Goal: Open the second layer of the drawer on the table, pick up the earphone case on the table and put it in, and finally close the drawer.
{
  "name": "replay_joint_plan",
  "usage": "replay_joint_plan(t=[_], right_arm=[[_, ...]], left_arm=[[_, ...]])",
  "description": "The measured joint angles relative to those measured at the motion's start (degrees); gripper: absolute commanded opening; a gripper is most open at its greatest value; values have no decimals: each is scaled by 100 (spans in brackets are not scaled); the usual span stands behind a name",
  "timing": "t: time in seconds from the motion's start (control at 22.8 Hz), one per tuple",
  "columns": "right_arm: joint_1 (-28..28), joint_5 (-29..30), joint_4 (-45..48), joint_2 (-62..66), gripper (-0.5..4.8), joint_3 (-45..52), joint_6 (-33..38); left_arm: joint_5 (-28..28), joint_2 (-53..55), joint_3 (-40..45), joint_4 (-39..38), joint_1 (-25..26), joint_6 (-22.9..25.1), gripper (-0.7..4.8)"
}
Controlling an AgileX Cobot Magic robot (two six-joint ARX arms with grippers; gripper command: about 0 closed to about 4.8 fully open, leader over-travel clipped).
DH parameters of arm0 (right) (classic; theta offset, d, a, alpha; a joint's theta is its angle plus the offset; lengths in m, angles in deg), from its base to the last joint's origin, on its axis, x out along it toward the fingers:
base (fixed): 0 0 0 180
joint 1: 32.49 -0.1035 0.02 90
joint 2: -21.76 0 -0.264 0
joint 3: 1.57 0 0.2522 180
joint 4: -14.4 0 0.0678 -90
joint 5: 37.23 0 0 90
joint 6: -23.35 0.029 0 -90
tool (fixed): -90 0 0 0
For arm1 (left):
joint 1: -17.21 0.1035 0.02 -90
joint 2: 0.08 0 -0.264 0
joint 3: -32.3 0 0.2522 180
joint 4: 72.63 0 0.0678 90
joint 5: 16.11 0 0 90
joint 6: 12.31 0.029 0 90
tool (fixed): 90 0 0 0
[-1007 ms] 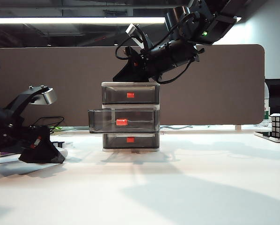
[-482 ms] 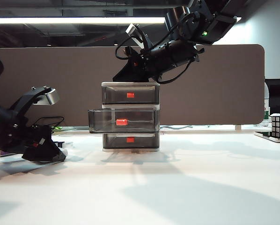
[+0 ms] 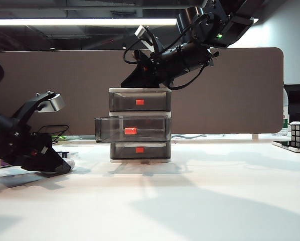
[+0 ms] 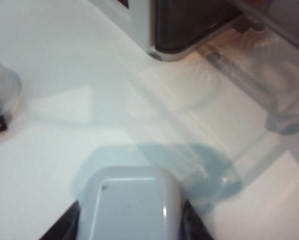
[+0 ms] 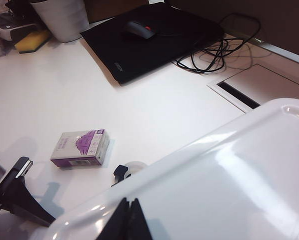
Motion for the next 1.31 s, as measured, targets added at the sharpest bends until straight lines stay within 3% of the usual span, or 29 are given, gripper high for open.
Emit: replay_joint_plan(t=[0.39,0.88,1.09,1.31], right_arm=[[0,0,-13,0,-5,0,0],[0,0,-61,-2,-5,-7,0],[0,0,-63,-4,-5,-7,26],[-4,0,-59,-4,-5,-7,116]], left_arm=[[22,-20,13,122,0,-221,111],[-2,-1993,20,-317,-273,-369,116],[50,-2380,-74,-535,-654,-372,116],[94,-2076,-800,-800,-1226,-367,116]])
